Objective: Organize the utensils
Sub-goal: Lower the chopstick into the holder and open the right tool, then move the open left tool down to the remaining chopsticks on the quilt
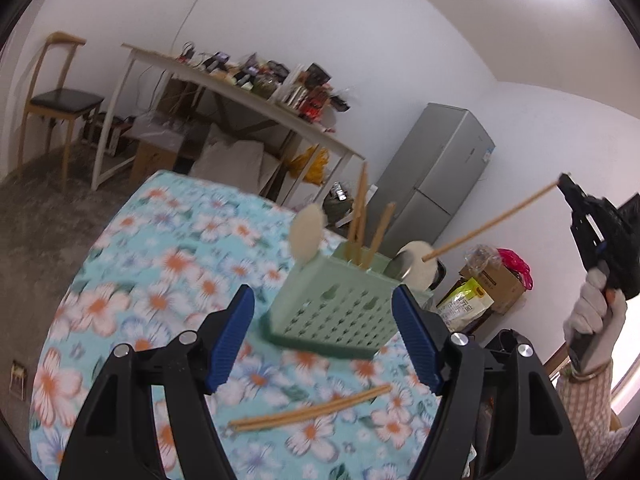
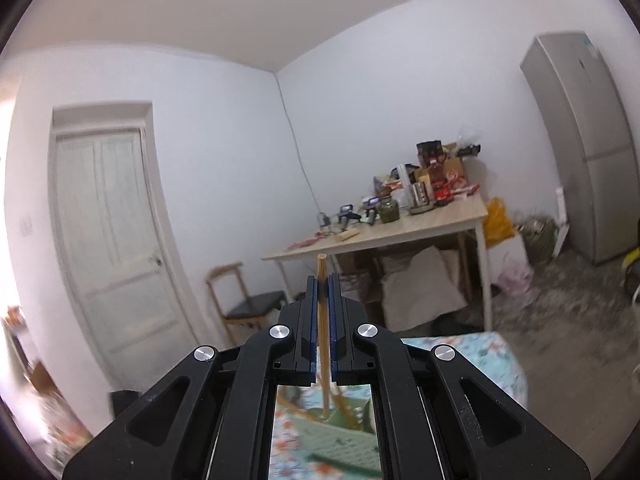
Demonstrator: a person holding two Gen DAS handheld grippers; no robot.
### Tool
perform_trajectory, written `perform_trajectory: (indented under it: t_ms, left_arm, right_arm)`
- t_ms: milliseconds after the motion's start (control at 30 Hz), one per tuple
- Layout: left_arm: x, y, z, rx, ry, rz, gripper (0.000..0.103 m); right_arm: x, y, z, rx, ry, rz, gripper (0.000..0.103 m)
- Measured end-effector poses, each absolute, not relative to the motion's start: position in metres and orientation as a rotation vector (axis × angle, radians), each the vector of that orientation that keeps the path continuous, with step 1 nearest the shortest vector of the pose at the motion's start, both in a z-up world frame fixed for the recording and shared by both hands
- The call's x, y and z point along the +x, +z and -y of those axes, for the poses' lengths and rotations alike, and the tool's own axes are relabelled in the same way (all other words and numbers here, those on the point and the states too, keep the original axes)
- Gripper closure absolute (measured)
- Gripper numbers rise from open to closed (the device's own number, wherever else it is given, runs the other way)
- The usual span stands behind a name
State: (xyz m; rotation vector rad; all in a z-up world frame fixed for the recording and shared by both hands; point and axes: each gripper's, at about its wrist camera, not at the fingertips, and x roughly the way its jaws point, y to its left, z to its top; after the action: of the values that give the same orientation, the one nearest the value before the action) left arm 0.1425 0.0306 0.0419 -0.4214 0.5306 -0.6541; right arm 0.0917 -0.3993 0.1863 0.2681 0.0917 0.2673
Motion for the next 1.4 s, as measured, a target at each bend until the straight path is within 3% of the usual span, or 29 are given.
perform_trajectory:
  t_ms: [367, 600, 933, 1200, 1400]
  left_arm:
    - [0.139, 0.031, -0.054, -0.459, -0.605, -0.535, 0.034]
    - [0.137, 0.031, -0.053, -0.461, -0.603, -0.540, 0.034]
    - [0.134, 0.032, -0.045, -0.438, -0.610, -0.543, 0.034]
    - [0.132, 0.034, -0.038, -0.421, -0.612, -0.545, 0.034]
    - [0.135, 0.031, -0.035, -0.432, -0.613, -0.576, 0.034]
  right_arm:
    - [0.144, 0.132, 0.342, 0.025, 0.190, -0.221, 0.099]
    - [0.137, 0.136, 0.358, 0.122, 0.211, -0.233, 0.088]
    - [0.095, 0.136, 0.380, 0.251, 0.222, -0.258, 0.084]
    - [0.080, 0.087, 0.387, 0.367, 0.171, -0.419, 0.064]
    - [0.077, 0.038, 0.384, 0.468, 0.145, -0.559, 0.062]
